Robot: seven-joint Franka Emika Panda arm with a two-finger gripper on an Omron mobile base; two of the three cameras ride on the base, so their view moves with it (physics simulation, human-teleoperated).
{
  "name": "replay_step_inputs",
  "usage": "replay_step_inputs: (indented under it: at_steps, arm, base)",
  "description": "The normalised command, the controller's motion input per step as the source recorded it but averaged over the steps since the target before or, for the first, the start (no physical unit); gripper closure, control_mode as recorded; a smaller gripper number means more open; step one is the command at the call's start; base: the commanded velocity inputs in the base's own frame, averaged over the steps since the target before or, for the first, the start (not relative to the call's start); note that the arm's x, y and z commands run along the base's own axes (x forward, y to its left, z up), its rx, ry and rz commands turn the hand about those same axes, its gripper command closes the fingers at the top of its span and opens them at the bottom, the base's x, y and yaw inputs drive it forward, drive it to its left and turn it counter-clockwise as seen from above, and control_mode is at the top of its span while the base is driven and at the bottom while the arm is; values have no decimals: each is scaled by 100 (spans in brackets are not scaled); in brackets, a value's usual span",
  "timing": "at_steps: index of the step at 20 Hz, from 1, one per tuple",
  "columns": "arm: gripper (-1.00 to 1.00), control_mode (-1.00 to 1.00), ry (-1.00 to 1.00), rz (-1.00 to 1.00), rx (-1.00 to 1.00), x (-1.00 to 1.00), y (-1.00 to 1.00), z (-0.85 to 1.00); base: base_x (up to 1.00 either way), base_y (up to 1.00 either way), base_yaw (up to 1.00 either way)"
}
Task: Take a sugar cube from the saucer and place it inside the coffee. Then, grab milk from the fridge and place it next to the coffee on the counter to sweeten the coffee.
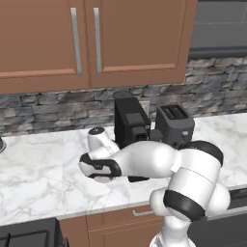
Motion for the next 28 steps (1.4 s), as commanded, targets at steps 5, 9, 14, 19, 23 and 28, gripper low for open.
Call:
replay_step_inputs:
  at_steps: [5, 9, 14, 19, 23, 28]
  arm:
    - [-100, -100, 1, 0, 0, 0, 4, -21]
    - [-100, -100, 0, 0, 0, 6, 0, -4]
    - [-100, -100, 0, 0, 0, 19, 0, 0]
    - [-100, -100, 0, -1, 0, 14, 0, -14]
    - [-100, -100, 0, -1, 0, 15, 0, -13]
    - [100, -100, 0, 0, 0, 11, 0, -4]
  base:
    - [0, 0, 0]
    - [0, 0, 0]
    - [0, 0, 0]
    - [0, 0, 0]
    - [0, 0, 0]
    - [0, 0, 0]
